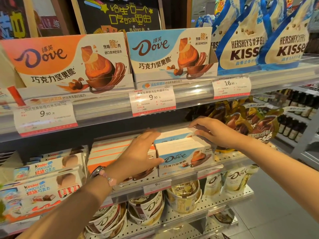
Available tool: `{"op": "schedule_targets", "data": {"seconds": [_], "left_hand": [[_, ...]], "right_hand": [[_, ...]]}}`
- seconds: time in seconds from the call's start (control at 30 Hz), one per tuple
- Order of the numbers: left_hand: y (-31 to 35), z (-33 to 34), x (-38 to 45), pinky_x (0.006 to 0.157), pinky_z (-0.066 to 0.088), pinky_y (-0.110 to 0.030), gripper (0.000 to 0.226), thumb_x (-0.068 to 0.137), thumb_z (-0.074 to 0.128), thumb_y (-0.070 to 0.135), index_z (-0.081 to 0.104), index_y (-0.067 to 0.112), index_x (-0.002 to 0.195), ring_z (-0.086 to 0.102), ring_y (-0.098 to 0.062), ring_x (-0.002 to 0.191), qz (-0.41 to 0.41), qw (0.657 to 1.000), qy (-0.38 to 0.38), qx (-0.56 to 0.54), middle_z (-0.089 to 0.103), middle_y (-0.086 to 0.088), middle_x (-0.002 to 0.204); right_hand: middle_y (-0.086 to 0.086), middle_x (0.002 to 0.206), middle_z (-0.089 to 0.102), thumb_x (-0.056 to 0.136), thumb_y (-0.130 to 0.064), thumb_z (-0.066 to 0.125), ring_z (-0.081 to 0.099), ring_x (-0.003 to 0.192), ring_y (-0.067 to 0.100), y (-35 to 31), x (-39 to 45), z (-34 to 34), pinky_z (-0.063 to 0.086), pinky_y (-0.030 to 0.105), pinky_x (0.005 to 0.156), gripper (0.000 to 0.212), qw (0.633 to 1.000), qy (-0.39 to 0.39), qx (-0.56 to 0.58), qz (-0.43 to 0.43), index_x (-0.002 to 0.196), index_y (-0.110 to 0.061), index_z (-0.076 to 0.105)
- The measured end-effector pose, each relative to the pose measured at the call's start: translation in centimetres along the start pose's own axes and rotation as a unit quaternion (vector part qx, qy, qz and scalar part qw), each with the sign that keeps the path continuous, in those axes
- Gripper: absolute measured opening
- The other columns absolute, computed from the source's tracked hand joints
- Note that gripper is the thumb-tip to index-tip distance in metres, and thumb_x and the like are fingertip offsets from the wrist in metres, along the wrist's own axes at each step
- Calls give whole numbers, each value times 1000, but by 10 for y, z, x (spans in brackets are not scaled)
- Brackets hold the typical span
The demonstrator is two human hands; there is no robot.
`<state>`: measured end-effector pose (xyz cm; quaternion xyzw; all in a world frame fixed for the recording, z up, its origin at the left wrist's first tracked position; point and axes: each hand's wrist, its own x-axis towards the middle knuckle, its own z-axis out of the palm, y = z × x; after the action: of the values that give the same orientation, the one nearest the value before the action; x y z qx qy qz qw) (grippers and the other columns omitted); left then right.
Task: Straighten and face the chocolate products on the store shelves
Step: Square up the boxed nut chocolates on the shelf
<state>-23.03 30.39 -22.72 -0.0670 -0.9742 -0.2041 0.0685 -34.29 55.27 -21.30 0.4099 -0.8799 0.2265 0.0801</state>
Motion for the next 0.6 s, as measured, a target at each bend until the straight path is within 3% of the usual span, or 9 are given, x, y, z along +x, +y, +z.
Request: {"op": "schedule_targets", "data": {"seconds": [0.07, 0.23, 0.3, 0.43, 0.53, 0.6], "left_hand": [[0, 0, 1, 115, 24, -42, 82, 79, 69, 43, 21, 36, 144, 14, -12, 142, -2, 1000, -9, 14, 16, 13, 155], [3, -1, 1, 117, 18, -43, 77, 85, 61, 44, 20, 29, 147, 8, -13, 144, -8, 998, -41, 50, 14, 10, 156], [4, 1, 2, 119, 9, -42, 74, 88, 55, 44, 16, 27, 148, 5, -14, 144, -3, 994, -59, 90, 10, 8, 157], [3, 3, 7, 118, 0, -40, 72, 93, 48, 42, 7, 25, 150, 0, -14, 145, -2, 990, -85, 117, 3, 7, 158], [-1, -5, 9, 115, 21, -37, 79, 86, 59, 42, 12, 29, 148, 17, -14, 141, 6, 994, -86, 65, 17, 7, 156], [-7, -15, 6, 99, 36, -26, 87, 73, 67, 52, 20, 33, 144, 33, -8, 130, -8, 997, -63, 37, 31, 9, 149]], "right_hand": [[1, 114, 58, 92, -19, 55, 55, 104, 15, 0, 0, 3, 48, 28, 88, 27, 1000, 7, 0, 2, 118, -20, 58], [1, 112, 49, 91, -14, 56, 52, 101, 15, -1, -4, 13, 39, 16, 87, 26, 999, 25, 36, 14, 118, -13, 61], [3, 112, 52, 92, -18, 55, 51, 104, 15, -1, -6, 14, 36, 15, 88, 28, 999, 20, 35, 16, 119, -11, 62], [7, 122, 56, 89, -37, 54, 48, 114, 20, -3, -6, 12, 34, 26, 94, 39, 999, 18, -34, 2, 118, -13, 65], [5, 135, 49, 82, -57, 46, 43, 124, 19, -10, 0, 9, 34, 32, 102, 62, 998, -25, -55, -8, 128, -17, 57], [3, 144, 41, 77, -66, 47, 36, 132, 18, -16, 9, 10, 30, 33, 108, 78, 996, -66, -54, -27, 139, -19, 42]]}}
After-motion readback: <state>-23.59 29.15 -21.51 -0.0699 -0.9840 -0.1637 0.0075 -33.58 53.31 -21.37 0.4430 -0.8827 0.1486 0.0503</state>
